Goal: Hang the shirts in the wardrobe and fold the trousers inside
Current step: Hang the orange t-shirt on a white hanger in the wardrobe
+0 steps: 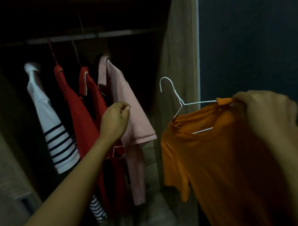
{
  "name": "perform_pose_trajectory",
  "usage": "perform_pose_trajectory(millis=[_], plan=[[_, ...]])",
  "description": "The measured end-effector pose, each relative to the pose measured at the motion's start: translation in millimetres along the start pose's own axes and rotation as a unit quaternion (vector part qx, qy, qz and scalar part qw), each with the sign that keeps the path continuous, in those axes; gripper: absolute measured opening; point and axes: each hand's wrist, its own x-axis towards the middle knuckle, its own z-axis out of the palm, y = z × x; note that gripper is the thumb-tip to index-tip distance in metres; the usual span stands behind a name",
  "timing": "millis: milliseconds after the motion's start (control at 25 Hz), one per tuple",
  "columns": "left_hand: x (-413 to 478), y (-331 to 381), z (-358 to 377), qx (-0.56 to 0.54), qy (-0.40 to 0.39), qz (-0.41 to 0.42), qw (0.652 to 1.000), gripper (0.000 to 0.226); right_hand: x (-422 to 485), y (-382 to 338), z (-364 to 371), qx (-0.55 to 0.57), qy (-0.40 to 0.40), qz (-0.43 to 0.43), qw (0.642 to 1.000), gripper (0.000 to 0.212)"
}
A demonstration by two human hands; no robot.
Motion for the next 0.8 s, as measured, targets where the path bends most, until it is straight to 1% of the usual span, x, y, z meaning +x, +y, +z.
perform_pose_trajectory(millis=[80, 200, 280, 360, 480, 600, 800], plan=[[10, -1, -3, 0.023, 0.026, 0.001, 0.999, 0.026, 18, -16, 10, -0.012, 0.059, -0.015, 0.998, 0.033], [30, 1, -10, 0.063, 0.076, 0.014, 0.995, 0.029, 56, -43, 23, 0.024, 0.144, -0.009, 0.989, 0.025], [47, 4, -15, 0.075, 0.111, 0.030, 0.991, 0.027, 83, -64, 27, 0.047, 0.166, -0.002, 0.985, 0.020], [64, 7, -19, 0.079, 0.124, 0.038, 0.988, 0.030, 107, -87, 27, 0.068, 0.160, -0.006, 0.985, 0.017], [85, 4, -19, 0.086, 0.109, 0.035, 0.990, 0.038, 139, -116, 22, 0.086, 0.176, -0.031, 0.980, 0.018], [99, -2, -18, 0.093, 0.077, 0.020, 0.992, 0.045, 167, -132, 15, 0.099, 0.178, -0.055, 0.977, 0.022], [120, -11, -18, 0.136, 0.021, 0.053, 0.989, 0.049, 201, -155, 6, 0.122, 0.214, -0.078, 0.966, 0.025]])
